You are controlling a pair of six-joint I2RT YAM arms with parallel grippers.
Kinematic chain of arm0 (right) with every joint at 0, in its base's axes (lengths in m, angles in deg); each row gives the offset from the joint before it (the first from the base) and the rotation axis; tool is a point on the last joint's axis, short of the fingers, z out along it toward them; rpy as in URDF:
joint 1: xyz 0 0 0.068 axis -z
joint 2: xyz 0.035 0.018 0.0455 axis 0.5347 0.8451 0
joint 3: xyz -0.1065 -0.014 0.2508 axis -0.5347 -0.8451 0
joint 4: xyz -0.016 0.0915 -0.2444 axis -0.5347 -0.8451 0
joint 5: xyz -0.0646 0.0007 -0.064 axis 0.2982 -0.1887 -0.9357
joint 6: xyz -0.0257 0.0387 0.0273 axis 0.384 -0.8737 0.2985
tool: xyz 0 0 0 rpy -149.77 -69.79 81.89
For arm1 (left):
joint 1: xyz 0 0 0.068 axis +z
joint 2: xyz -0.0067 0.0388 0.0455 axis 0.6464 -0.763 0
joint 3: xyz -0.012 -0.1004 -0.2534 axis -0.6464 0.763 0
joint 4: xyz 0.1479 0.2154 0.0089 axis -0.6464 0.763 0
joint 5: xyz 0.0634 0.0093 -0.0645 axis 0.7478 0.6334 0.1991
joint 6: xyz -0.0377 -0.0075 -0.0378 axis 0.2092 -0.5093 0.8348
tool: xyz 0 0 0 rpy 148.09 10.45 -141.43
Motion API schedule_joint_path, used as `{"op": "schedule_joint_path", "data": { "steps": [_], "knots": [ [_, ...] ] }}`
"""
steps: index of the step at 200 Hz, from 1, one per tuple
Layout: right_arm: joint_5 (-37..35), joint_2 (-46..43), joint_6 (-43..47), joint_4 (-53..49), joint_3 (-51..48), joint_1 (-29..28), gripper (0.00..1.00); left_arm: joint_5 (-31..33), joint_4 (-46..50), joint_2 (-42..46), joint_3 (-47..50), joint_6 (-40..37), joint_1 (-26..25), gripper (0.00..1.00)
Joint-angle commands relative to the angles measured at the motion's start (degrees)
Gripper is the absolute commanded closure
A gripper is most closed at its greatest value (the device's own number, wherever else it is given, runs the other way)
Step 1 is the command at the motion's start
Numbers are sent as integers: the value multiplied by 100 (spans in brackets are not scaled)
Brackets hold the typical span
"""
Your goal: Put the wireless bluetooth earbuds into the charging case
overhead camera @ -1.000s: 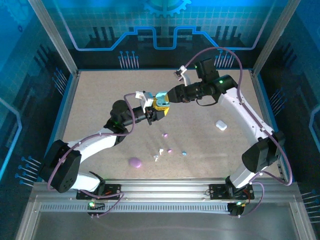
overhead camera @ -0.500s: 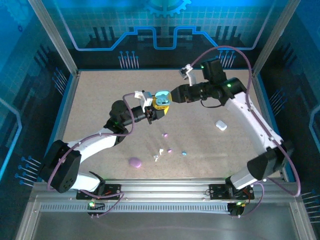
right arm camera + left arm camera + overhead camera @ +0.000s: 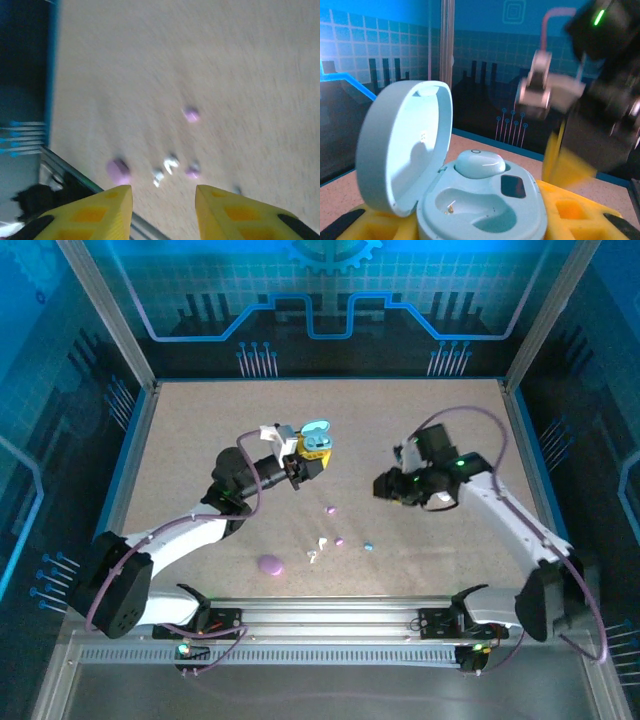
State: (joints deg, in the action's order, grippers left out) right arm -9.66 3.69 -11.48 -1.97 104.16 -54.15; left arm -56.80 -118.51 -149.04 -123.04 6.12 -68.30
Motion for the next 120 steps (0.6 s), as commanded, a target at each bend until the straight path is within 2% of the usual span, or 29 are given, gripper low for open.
{"op": "schedule_joint_path", "data": {
  "steps": [1,34,57,89,120],
  "knots": [
    [-328,289,-437,-105,-342,-527,61,65,-170,257,100,27,-36,66],
    [-832,865,-279,52,-512,-1209,59,62,-37,447,172,2,-44,66],
    [-1386,1230,-85,-142,-354,-1351,57,64,42,523,198,-14,-44,66],
    [-810,1485,-199,45,-386,-1440,59,112,139,605,216,-82,-36,66],
    [-760,1599,-462,66,-444,-1578,59,131,199,601,209,-118,-36,66]
  ]
}}
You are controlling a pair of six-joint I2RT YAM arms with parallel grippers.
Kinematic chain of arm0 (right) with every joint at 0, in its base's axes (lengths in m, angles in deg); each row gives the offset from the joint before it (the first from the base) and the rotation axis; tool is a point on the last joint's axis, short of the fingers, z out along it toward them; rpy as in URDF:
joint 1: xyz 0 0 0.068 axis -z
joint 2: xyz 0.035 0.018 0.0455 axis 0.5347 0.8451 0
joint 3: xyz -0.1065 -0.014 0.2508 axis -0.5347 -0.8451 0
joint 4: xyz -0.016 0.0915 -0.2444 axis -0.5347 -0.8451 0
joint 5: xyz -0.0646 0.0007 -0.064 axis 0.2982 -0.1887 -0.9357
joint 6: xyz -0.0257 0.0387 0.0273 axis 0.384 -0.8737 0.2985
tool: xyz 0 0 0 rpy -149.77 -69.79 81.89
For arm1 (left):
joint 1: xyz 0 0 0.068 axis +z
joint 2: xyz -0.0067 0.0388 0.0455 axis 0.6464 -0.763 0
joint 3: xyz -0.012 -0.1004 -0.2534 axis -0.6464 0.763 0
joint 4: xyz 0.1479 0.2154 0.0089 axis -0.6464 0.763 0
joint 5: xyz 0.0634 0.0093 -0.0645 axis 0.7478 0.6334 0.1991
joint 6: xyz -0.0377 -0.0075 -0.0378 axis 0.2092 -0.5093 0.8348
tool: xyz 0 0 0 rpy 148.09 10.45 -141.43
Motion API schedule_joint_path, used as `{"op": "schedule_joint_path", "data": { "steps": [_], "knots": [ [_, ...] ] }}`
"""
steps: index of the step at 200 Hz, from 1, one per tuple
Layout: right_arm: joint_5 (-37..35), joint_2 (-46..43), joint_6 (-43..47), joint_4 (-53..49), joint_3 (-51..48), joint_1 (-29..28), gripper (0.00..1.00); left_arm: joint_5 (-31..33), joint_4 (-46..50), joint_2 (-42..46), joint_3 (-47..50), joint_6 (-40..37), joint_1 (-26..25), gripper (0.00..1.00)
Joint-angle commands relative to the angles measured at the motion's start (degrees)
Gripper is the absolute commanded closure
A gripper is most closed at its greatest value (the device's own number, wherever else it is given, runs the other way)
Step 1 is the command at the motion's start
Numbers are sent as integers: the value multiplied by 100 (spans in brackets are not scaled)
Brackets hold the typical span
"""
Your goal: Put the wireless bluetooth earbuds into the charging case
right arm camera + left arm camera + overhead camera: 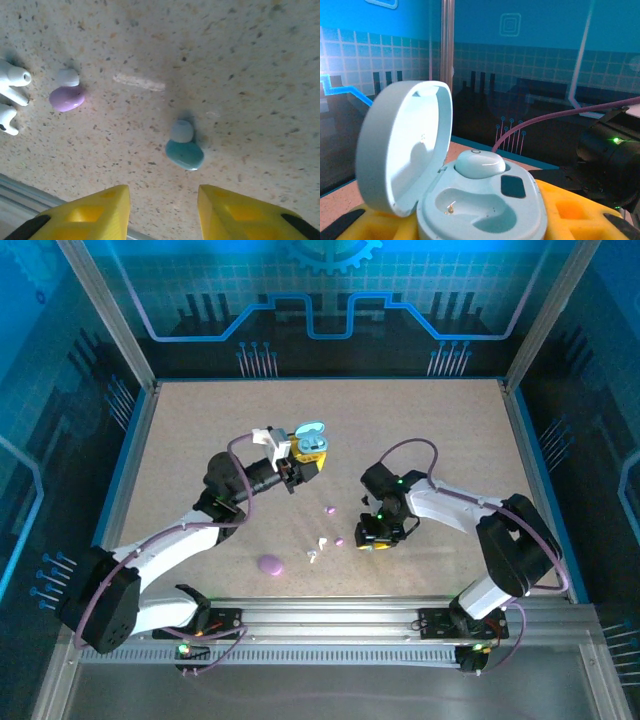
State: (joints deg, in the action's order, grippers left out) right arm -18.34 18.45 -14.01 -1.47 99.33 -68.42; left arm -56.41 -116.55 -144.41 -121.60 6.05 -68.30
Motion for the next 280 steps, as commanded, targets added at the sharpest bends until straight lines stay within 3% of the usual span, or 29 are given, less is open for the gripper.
{"op": "schedule_joint_path", "data": {
  "steps": [1,53,280],
  "knots": [
    [107,125,-209,17,40,-156,59,96,3,136,64,-115,-36,66],
    [271,365,-499,246,-109,-231,60,61,20,45,19,-137,-36,66],
    [-686,851,-491,394,569,41,60,12,56,-122,-130,-120,-41,66]
  ]
}}
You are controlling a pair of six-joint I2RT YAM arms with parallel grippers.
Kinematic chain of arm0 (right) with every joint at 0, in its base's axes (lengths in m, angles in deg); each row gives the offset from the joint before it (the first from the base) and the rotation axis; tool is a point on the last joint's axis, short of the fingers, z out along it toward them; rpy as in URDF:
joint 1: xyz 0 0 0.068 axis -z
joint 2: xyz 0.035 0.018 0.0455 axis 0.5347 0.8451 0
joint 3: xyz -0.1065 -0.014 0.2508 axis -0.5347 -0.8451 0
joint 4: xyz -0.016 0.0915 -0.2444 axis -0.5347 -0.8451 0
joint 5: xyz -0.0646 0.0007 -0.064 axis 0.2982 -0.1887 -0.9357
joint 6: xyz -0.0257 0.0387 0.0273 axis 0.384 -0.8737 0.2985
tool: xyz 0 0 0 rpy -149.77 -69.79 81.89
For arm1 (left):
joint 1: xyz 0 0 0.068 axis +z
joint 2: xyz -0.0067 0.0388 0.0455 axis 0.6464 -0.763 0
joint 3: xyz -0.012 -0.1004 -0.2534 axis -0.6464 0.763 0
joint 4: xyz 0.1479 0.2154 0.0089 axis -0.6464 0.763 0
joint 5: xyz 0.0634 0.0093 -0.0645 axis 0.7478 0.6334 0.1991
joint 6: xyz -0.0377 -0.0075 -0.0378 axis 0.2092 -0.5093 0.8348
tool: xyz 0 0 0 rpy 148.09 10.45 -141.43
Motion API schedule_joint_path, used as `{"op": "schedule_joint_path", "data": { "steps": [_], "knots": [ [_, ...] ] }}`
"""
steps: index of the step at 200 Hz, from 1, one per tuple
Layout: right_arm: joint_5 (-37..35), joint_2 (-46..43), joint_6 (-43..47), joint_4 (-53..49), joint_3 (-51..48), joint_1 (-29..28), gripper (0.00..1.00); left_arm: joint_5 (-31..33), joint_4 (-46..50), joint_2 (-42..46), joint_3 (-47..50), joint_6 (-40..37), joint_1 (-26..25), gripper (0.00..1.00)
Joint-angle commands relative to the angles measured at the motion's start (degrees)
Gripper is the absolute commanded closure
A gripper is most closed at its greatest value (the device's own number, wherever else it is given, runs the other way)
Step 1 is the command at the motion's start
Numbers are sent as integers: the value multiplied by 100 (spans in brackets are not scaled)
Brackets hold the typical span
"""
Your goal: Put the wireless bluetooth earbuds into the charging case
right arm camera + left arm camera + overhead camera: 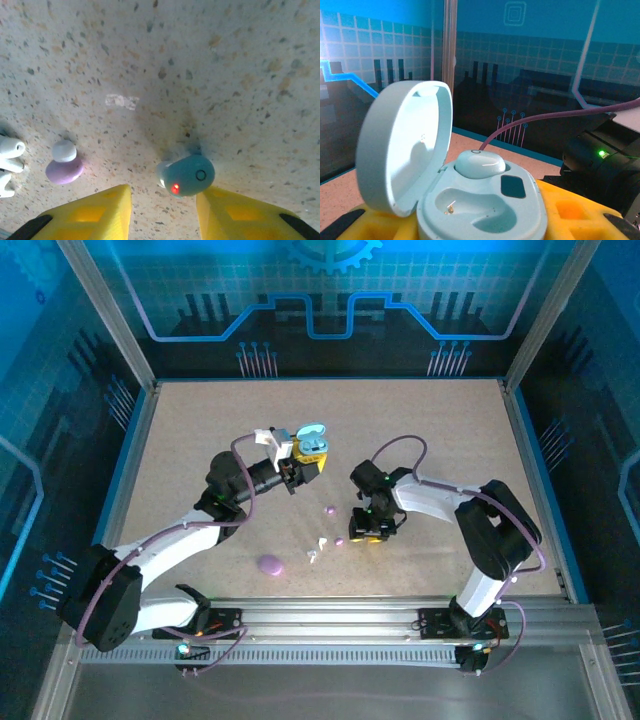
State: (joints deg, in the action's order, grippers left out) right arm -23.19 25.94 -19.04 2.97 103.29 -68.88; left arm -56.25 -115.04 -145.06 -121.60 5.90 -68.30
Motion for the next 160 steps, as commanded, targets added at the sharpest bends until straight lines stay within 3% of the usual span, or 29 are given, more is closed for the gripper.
{"op": "schedule_joint_path", "data": {
  "steps": [1,160],
  "knots": [
    [-204,99,8,-49,172,96,60,-3,-95,-55,-130,-105,-43,66],
    [-200,624,263,22,764,140,62,14,-130,-97,-104,-78,-37,66]
  ]
}}
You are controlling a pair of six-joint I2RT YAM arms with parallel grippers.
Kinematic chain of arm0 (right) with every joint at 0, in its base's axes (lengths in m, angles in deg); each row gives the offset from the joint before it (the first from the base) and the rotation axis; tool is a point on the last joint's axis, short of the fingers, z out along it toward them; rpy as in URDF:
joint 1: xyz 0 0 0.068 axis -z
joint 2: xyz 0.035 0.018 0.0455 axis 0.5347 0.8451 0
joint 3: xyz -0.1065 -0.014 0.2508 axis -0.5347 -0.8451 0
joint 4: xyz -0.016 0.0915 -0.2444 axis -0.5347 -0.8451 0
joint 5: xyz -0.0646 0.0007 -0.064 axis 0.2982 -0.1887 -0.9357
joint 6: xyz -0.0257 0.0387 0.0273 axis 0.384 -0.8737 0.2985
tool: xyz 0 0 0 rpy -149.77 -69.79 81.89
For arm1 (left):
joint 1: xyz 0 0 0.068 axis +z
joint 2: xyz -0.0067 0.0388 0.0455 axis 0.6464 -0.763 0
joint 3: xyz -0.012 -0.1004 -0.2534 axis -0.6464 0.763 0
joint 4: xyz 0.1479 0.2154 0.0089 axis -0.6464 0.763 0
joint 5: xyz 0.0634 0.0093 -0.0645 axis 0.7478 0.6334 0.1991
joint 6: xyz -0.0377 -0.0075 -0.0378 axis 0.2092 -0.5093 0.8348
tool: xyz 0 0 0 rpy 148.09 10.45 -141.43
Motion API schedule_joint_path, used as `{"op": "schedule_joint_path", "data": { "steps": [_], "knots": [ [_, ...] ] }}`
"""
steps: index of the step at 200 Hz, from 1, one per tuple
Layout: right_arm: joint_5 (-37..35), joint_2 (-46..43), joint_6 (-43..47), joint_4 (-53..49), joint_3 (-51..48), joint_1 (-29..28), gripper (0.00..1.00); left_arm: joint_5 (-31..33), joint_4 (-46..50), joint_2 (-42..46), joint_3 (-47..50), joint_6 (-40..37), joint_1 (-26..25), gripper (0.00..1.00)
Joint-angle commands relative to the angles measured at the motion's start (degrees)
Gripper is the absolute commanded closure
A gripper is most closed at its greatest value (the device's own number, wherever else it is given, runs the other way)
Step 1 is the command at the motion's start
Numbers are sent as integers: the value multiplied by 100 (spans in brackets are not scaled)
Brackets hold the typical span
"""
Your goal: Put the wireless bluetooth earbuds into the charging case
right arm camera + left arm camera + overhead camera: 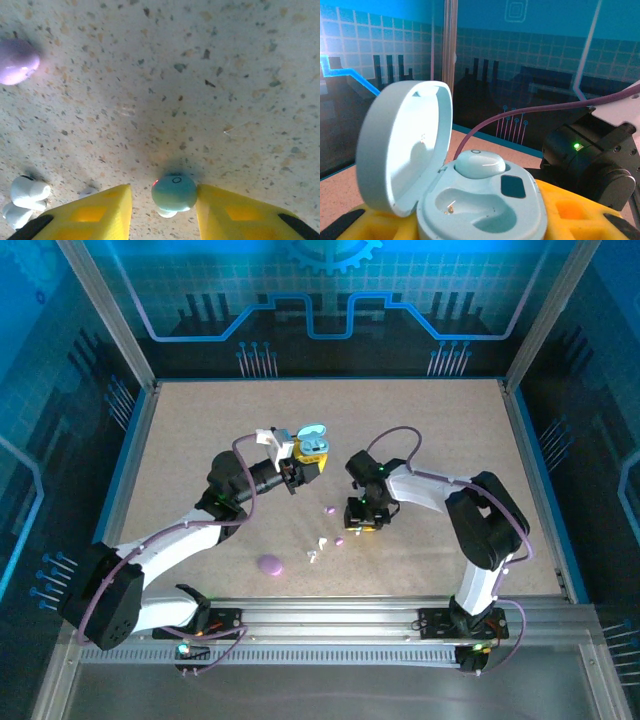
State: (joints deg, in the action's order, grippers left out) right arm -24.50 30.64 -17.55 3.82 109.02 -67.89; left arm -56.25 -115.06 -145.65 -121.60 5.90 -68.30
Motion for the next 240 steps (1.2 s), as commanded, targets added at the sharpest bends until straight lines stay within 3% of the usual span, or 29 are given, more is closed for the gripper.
{"op": "schedule_joint_path", "data": {
  "steps": [1,107,145,240],
  "knots": [
    [-64,154,116,-63,194,42,62,14,-128,-38,-104,-78,-41,66],
    [-376,656,435,-671,812,-196,72,34,-128,-35,-72,-86,-39,66],
    [-711,799,468,-989,1038,-360,71,69,-123,-13,-50,-111,-36,66],
    [-753,1006,784,-1244,1280,-474,73,84,-128,-4,-33,-104,-39,66]
  ]
}}
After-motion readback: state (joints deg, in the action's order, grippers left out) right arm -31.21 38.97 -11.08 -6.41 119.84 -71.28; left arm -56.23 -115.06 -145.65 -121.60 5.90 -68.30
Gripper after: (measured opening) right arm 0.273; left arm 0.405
